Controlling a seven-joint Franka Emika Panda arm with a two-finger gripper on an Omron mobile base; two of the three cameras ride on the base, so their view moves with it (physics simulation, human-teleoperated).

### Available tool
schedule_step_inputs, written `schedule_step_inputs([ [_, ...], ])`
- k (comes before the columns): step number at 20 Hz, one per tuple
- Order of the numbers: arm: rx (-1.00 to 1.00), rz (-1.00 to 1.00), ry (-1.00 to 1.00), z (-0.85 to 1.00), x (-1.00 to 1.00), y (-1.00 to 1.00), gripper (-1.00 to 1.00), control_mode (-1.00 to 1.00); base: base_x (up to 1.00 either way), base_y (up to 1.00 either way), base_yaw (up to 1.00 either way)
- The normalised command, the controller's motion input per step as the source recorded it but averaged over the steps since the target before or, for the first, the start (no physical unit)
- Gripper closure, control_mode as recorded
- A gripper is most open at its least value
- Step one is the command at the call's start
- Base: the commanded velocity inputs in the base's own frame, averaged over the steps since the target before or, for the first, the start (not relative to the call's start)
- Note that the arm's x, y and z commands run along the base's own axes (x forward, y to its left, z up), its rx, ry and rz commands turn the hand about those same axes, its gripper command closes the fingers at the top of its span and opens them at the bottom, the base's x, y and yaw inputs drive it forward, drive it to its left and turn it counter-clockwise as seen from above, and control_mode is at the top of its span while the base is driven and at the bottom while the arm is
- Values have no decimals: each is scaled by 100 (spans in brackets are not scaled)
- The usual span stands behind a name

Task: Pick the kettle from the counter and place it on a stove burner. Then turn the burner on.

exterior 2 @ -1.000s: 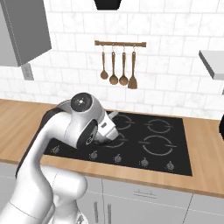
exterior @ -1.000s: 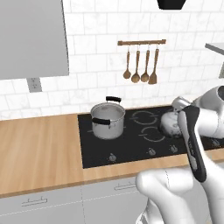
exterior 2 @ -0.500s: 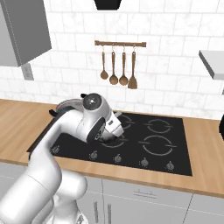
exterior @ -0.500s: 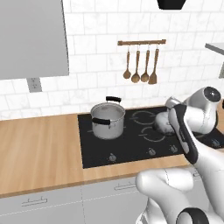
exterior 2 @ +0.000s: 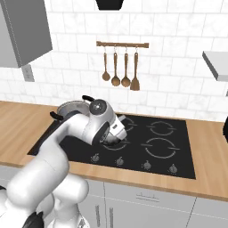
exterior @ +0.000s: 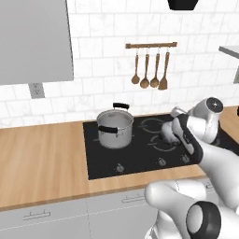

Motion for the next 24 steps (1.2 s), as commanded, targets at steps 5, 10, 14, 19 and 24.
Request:
schedule_step_inputs([
  [5, 0, 0, 2, -20, 27, 0, 100, -100, 0, 0, 0],
  [10, 0, 0, 0, -15, 26, 0, 100, -100, 0, 0, 0],
  [14, 0, 0, 0, -15, 30, 0, 100, -100, 0, 0, 0],
  [19, 0, 0, 0, -16, 24, -2, 100, -100, 0, 0, 0],
  [24, 0, 0, 0, -17, 17, -5, 100, -100, 0, 0, 0],
])
